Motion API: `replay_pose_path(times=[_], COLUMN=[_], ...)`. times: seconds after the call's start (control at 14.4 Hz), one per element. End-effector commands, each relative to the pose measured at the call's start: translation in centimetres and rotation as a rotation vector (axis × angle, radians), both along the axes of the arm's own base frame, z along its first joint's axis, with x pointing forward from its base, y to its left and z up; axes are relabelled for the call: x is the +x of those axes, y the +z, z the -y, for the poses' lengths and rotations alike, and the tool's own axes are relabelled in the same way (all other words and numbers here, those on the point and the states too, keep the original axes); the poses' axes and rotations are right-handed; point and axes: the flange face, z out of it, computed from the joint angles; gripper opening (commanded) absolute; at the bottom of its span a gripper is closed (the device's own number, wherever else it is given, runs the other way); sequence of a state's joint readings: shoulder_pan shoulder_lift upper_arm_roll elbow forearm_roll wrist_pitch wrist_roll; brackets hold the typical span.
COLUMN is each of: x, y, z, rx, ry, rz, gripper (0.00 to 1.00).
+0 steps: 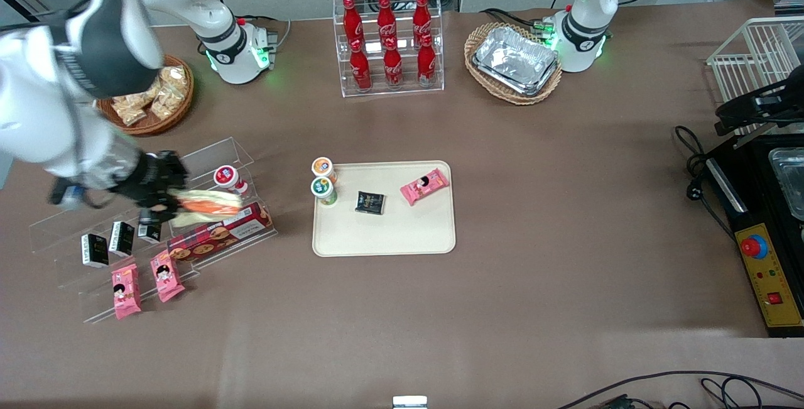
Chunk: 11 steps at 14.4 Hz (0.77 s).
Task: Place sandwich on tray
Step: 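Lift the sandwich and carry it over the cream tray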
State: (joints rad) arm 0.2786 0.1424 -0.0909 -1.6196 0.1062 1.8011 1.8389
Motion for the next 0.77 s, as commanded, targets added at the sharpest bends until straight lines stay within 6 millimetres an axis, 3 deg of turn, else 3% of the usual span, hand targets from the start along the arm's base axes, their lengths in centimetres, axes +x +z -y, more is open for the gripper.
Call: replay_pose_path(times=[0.0, 0.35, 0.49, 0.7], x=[0.8, 0.1, -0.4, -0.9], y=[-2.9, -10.4, -13.5, -18.1], z=[-6.1, -19.1, -22.4, -25.3], rx=[0.009, 0.014, 0.023, 0.011], ry=[0.015, -0.033, -0.026, -0.022], rz=[-0.015, 0.049, 0.060, 0.056], gripper=[0.18, 0.18, 0.18, 0.18])
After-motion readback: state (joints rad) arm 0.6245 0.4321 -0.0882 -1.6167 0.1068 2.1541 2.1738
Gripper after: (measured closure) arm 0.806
